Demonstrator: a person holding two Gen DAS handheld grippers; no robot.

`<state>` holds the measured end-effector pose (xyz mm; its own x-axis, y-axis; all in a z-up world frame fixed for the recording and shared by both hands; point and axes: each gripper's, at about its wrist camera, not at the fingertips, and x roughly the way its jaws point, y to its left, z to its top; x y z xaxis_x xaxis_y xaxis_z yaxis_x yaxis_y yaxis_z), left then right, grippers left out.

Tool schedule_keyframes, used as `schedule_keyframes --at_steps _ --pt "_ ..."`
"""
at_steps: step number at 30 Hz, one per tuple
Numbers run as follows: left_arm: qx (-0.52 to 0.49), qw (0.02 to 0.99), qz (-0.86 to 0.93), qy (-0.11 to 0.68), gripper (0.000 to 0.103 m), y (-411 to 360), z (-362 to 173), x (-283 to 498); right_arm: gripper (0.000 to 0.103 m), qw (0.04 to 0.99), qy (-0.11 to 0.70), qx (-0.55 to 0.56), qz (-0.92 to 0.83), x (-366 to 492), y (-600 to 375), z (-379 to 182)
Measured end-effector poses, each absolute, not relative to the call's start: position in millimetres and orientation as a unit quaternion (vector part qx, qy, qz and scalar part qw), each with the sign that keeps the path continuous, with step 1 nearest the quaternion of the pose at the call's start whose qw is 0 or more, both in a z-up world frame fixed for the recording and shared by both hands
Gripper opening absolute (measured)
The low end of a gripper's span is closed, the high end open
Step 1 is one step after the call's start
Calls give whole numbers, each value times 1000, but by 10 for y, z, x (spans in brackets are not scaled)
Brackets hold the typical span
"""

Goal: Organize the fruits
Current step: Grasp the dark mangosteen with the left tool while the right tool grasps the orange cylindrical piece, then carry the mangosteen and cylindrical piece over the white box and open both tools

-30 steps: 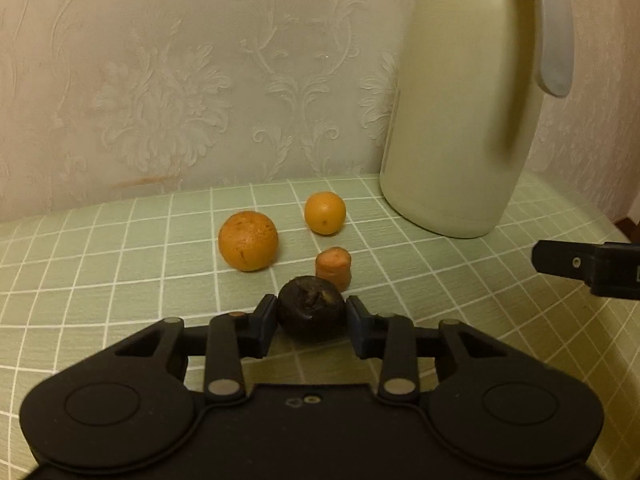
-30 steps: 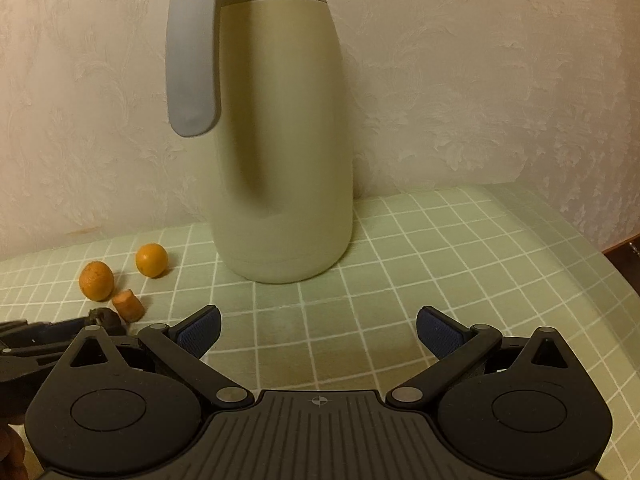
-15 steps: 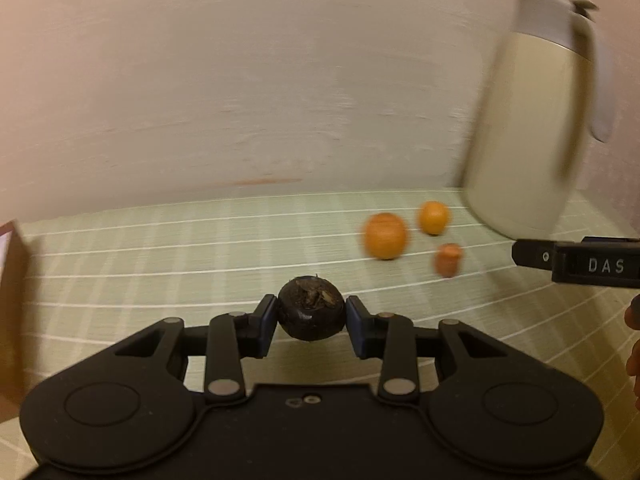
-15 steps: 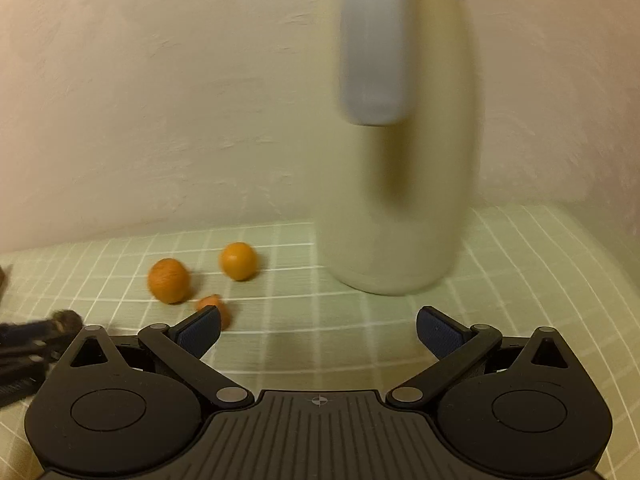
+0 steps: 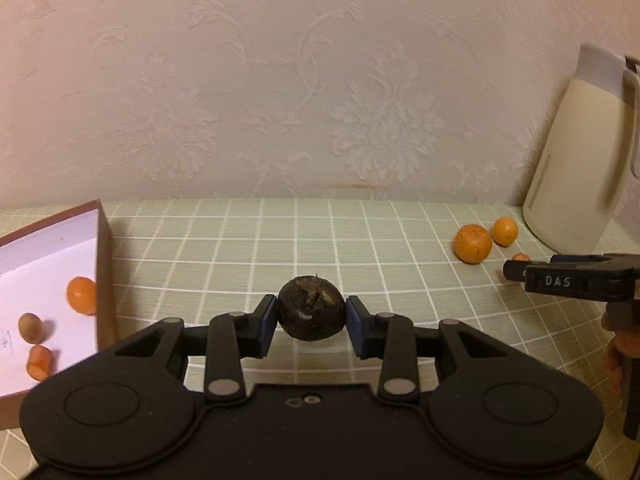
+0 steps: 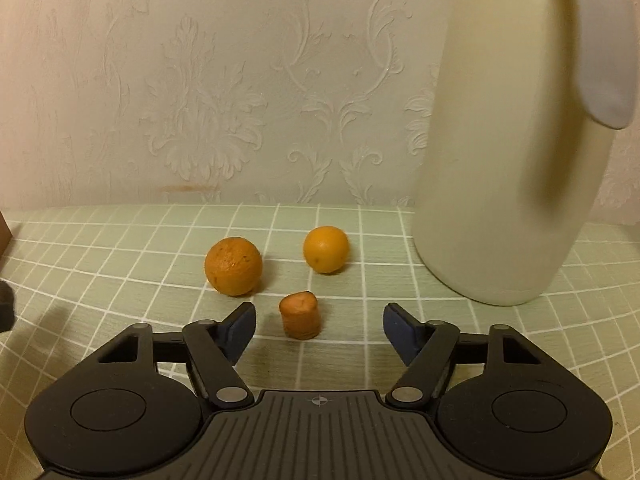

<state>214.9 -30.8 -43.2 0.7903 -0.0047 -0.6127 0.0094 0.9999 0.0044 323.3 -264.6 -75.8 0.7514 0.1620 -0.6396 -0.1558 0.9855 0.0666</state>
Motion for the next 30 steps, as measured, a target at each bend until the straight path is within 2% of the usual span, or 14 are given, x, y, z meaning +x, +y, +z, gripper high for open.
schedule_keyframes --at_steps 3,5,7,8,9,10,30 --pt "-1 948 -2 318 28 -234 -386 2119 66 936 343 2 84 3285 -2627 -768" --pt "-2 948 -2 319 28 -226 -384 2105 59 935 346 3 84 3315 -2615 -780" --pt "0 947 -4 321 28 -224 -384 2106 41 931 355 -4 80 3348 -2589 -810" --pt "0 947 -4 321 28 -225 -381 2104 40 930 358 -5 79 3356 -2581 -823" --pt "1 947 -4 320 28 -227 -376 2103 26 930 358 -7 81 3367 -2568 -823" --pt "1 948 -4 319 28 -219 -373 2099 22 929 360 -10 78 3373 -2556 -808" --pt "10 957 15 289 28 34 16 1742 22 945 310 -28 99 2833 -2523 -45"
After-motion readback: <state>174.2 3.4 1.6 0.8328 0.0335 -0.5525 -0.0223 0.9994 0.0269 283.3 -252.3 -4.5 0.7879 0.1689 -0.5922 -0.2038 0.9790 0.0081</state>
